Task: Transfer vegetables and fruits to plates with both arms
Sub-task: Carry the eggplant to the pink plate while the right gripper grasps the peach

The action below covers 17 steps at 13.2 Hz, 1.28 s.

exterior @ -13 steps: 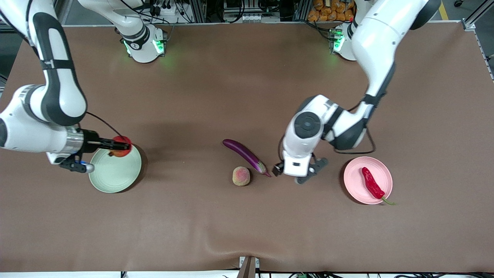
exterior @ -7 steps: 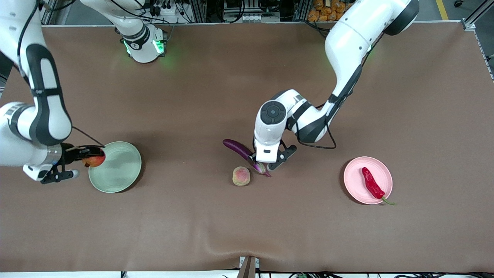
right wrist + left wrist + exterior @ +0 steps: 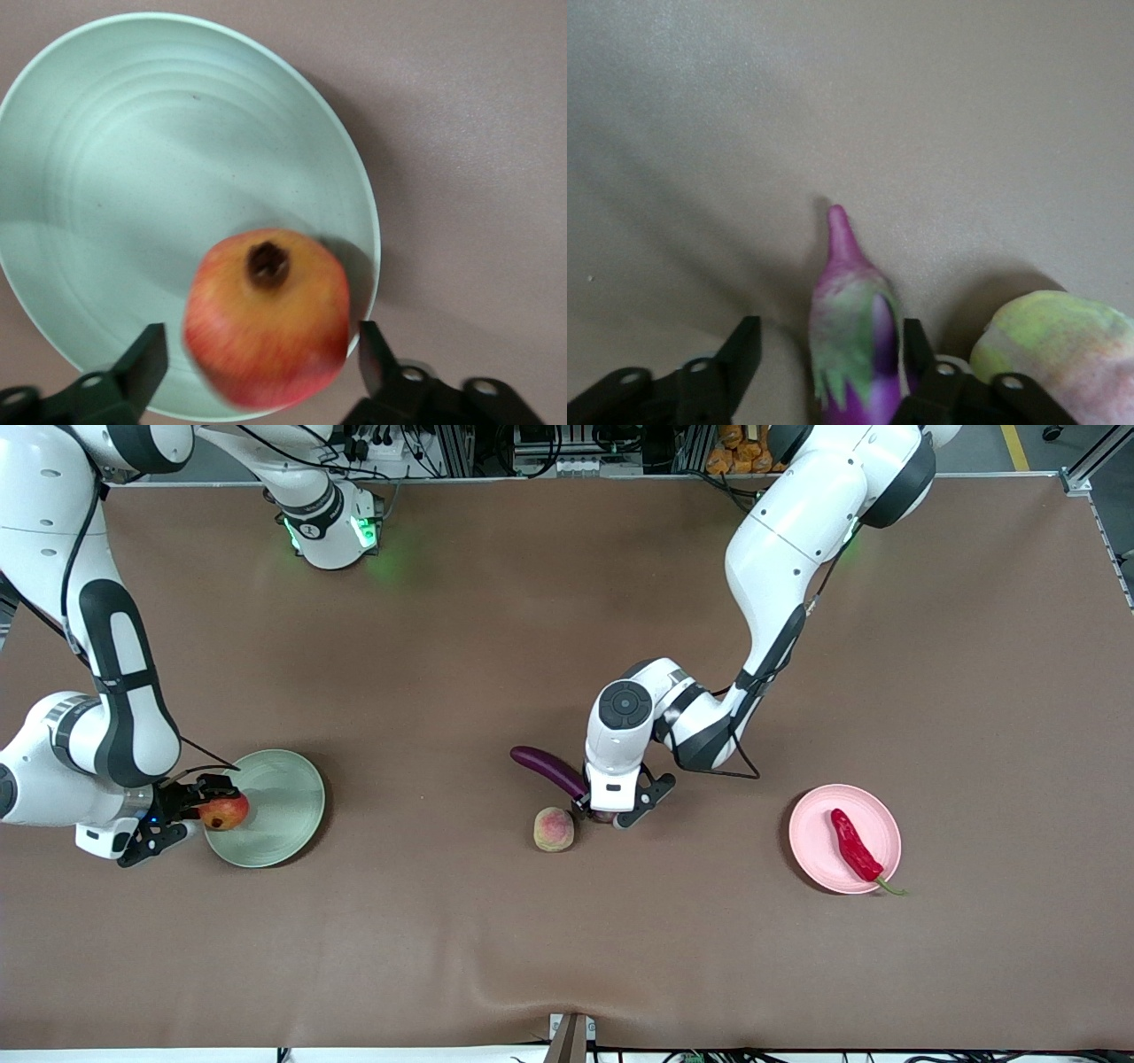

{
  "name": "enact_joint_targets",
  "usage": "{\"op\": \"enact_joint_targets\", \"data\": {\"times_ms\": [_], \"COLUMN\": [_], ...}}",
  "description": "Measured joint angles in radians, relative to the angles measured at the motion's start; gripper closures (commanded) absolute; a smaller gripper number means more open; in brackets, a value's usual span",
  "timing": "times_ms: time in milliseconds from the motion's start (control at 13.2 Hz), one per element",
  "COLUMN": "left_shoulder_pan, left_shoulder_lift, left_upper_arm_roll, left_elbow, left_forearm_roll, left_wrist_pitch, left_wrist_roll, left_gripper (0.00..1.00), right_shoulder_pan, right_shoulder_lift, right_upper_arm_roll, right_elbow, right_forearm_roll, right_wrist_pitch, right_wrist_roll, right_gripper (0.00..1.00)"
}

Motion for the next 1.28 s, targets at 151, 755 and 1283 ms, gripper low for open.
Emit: {"op": "enact_joint_targets", "data": {"times_ms": [151, 755, 1283], "left_shoulder_pan": [0.000, 0.006, 0.227], "left_shoulder_lift": [0.004, -0.005, -0.238], "left_upper_arm_roll": [0.001, 0.007, 0.015], "left_elbow": [0.002, 0.025, -0.026], "left_forearm_roll": [0.000, 0.001, 0.001], "left_wrist_pitch": [0.008, 0.029, -0.195], "left_wrist_roll": [0.000, 0.030, 0.425], "left_gripper": [0.56, 1.00, 1.00], "right_shoulder_pan": [0.000, 0.170, 0.281], "right_shoulder_lift": [-0.002, -0.083, -0.033], "right_upper_arm_roll": [0.003, 0.034, 0.036], "right_elbow": [0.019, 0.078, 0.101], "right_forearm_roll": [0.005, 0.122, 0.482], "right_wrist_pitch": [-0.055, -0.177, -0.135], "right_wrist_roll": [0.036, 0.628, 1.006], "right_gripper": [0.00, 0.00, 0.00]}}
